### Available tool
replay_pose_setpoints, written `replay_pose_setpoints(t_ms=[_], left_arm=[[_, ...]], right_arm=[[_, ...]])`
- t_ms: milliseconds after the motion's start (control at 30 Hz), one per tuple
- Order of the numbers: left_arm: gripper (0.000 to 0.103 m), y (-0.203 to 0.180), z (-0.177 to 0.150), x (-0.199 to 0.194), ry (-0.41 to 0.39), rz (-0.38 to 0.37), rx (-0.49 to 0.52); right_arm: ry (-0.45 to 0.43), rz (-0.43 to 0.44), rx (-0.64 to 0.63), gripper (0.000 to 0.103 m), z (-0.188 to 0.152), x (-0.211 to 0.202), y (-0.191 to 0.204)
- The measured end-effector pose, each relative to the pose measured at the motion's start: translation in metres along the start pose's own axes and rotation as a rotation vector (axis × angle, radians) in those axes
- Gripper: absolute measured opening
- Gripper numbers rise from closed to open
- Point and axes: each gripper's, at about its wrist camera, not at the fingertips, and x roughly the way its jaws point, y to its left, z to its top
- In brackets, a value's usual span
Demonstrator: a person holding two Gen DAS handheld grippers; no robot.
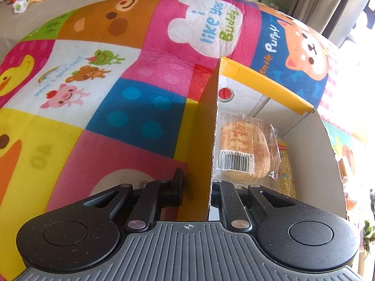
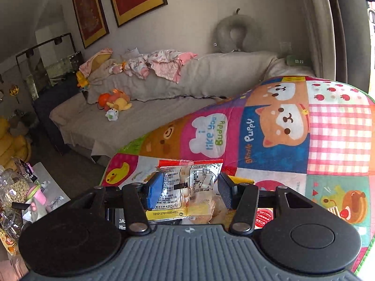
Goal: Organize objects
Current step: 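Grasp the small printed snack packets with the right tool and drop them into the box, then grasp the red-lidded cup by its tab with the right tool and lift it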
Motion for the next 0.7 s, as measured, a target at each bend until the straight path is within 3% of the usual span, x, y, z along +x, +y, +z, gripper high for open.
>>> replay_pose_setpoints(t_ms=[300,500,700], left_arm=[[0.014,0.000,0.000,0.000,0.001,0.000,0.000],[0.014,-0.001,0.000,0.000,0.001,0.000,0.000],[0.014,0.000,0.000,0.000,0.001,-0.002,0.001]], right_arm=[[0.039,-0.008,0.066,0.056,-0.006,0.024,-0.015],[0.048,-0.090,0.100,0.060,-0.010,0.026,-0.041],[0.139,-0.186,0.170,0.060,-0.029,0.057,-0.087]])
